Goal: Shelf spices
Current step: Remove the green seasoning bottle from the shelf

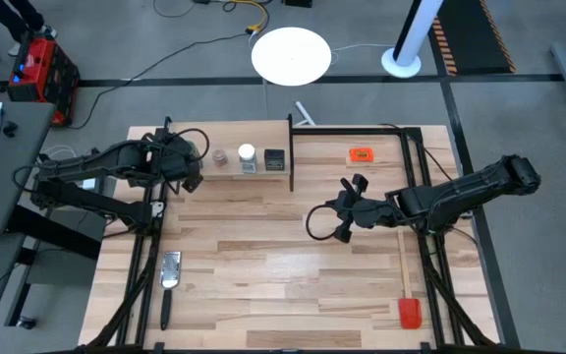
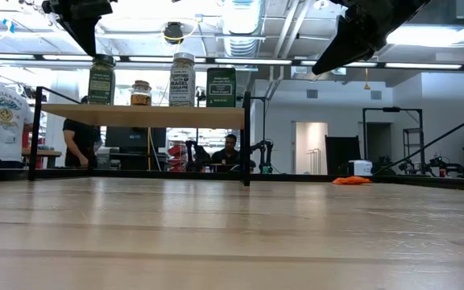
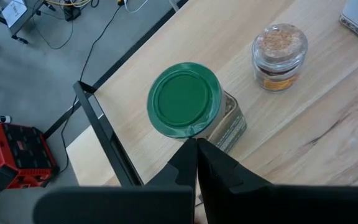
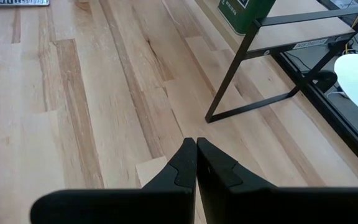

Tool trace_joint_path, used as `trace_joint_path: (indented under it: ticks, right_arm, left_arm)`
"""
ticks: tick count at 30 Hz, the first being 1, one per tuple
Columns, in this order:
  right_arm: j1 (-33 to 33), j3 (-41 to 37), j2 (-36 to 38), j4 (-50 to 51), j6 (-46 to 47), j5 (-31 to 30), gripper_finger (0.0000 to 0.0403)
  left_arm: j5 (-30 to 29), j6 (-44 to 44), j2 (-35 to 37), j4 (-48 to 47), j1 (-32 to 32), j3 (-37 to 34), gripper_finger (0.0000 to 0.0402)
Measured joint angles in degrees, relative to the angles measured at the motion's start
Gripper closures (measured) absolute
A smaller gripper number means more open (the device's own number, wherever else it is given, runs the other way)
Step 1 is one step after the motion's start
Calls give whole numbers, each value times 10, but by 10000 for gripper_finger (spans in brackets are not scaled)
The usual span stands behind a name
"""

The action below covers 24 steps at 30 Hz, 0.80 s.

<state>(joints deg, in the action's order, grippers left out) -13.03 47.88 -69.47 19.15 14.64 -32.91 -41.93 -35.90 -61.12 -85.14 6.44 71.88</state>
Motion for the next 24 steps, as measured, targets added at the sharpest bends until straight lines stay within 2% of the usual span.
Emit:
trace_joint_path:
  ticks: [10, 14, 17, 19, 24]
  right_arm:
    - [0, 0, 0, 2, 2, 0, 388]
    - [0, 0, 0, 6, 4, 0, 388]
    - [0, 0, 0, 6, 4, 0, 388]
    - [0, 0, 0, 5, 4, 0, 388]
    - [0, 0, 0, 6, 4, 0, 388]
  left_arm:
    - [4, -6, 0, 2, 0, 0, 401]
    - [87, 16, 4, 45, -25, 2, 401]
    - [110, 32, 4, 79, -46, 16, 401]
    - [94, 43, 4, 99, -52, 25, 401]
    - [8, 47, 4, 117, -26, 44, 401]
